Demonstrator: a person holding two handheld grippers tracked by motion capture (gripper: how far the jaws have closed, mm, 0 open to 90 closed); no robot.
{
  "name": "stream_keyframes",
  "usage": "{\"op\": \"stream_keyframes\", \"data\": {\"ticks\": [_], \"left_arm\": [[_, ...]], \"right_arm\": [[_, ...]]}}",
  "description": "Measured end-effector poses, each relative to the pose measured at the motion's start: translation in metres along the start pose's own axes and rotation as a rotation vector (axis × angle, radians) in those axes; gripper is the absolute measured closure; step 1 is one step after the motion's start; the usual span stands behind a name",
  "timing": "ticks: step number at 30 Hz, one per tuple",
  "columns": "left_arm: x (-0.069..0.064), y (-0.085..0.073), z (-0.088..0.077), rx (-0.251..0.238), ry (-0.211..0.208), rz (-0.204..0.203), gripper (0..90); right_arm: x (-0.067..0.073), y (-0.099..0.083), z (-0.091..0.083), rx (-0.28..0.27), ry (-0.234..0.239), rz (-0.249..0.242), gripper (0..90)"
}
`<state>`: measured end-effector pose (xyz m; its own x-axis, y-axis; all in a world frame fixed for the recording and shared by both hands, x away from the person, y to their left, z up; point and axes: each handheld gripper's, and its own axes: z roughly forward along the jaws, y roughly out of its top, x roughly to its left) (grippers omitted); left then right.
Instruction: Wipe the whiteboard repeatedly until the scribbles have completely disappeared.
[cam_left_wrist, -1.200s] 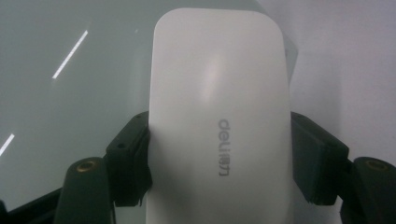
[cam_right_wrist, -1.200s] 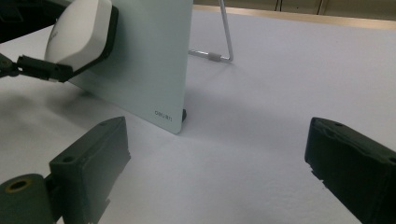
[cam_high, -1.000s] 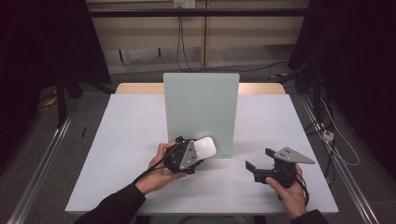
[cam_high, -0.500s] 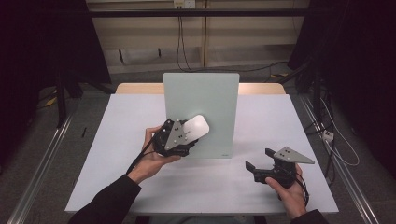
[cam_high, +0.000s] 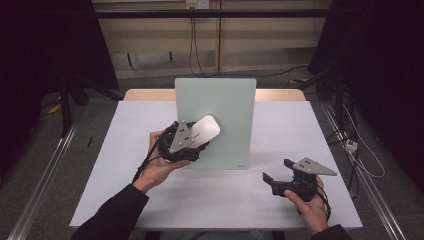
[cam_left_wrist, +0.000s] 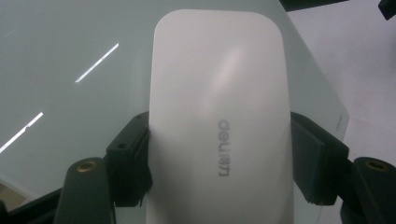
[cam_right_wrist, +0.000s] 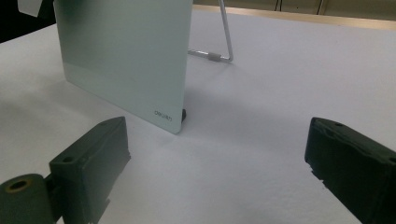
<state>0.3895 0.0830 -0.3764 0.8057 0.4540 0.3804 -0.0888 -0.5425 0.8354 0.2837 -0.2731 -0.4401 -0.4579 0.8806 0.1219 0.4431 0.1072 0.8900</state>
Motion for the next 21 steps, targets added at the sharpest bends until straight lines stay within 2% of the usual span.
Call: {"op": "stream_keyframes", "data": {"ticks": [5, 8, 10, 13, 17, 21], "left_arm": [[-0.008, -0.003, 0.001, 0.031, -0.01, 0.021, 31.1], [-0.007, -0.005, -0.001, 0.036, -0.018, 0.008, 31.1], [-0.007, -0.006, -0.004, 0.041, -0.022, -0.026, 31.1], [-0.004, -0.006, -0.009, 0.04, -0.031, -0.049, 31.1], [-0.001, -0.006, -0.014, 0.031, -0.067, -0.097, 31.1], [-0.002, -0.005, -0.016, 0.035, -0.092, -0.106, 31.1]], "right_arm": [[0.0, 0.0, 0.0, 0.0, 0.0, 0.001, 6.4], [0.0, 0.0, 0.0, 0.0, 0.0, 0.0, 6.4], [0.0, 0.0, 0.0, 0.001, 0.0, 0.001, 6.4], [0.0, 0.0, 0.0, 0.002, 0.0, -0.002, 6.4], [0.0, 0.0, 0.001, 0.004, 0.002, 0.004, 6.4], [0.0, 0.0, 0.002, 0.008, -0.001, 0.001, 6.4]]}}
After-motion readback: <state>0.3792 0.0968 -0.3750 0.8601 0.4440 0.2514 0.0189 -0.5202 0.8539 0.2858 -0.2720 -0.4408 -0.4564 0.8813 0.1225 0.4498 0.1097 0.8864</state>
